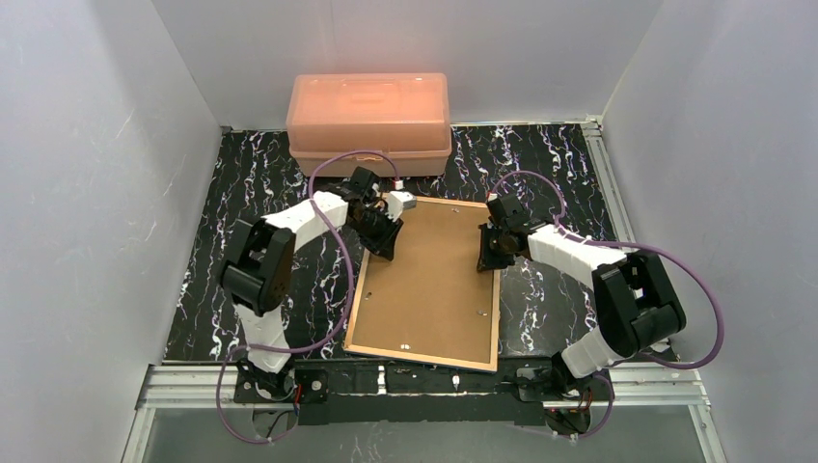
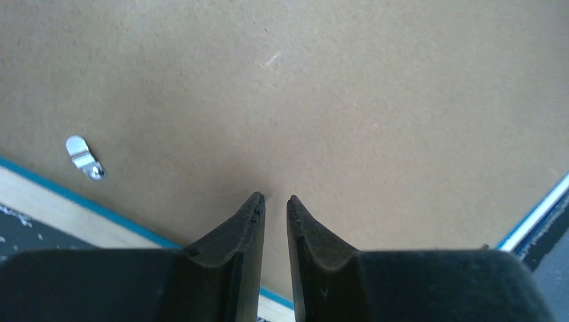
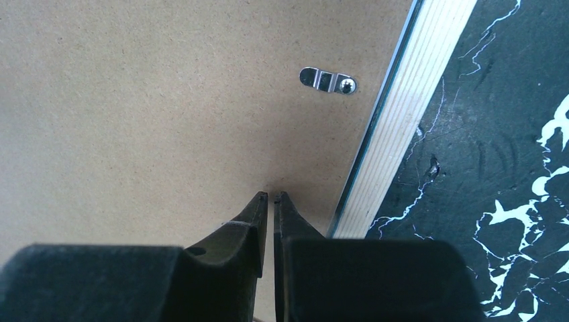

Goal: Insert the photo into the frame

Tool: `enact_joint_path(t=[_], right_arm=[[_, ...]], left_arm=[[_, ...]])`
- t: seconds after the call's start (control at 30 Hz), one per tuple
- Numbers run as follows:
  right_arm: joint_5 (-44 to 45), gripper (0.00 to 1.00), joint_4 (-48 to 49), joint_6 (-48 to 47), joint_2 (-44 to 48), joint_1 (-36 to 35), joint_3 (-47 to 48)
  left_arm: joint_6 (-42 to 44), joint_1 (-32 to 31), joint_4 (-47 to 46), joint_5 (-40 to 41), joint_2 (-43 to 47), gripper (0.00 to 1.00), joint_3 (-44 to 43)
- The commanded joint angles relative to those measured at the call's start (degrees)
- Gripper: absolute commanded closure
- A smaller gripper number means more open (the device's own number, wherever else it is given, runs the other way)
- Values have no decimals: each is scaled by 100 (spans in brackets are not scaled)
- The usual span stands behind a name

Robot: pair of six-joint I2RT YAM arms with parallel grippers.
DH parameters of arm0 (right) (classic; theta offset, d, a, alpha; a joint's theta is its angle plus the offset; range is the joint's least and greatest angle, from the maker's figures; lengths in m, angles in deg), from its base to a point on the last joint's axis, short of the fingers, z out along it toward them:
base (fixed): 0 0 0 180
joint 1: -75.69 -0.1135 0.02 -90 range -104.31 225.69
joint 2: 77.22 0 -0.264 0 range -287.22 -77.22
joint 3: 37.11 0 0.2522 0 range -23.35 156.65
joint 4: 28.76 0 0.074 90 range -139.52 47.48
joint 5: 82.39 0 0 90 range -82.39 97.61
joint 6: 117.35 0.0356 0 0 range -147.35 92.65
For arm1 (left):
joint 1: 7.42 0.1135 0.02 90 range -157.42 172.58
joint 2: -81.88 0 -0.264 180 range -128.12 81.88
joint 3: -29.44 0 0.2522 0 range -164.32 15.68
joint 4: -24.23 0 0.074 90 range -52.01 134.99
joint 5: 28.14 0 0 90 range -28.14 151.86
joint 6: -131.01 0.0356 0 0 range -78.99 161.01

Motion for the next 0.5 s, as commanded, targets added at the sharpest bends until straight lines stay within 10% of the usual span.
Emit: enact_joint_path(t=[0.0,0.47], right_arm=[[415,83,-191,-40,-438,2,-325],[412,81,-338,-104,-621,157,1662]], left_arm=[[-30,-91,81,560,-384,83,-426],[-111,-92,286,941,-608,90,-360]])
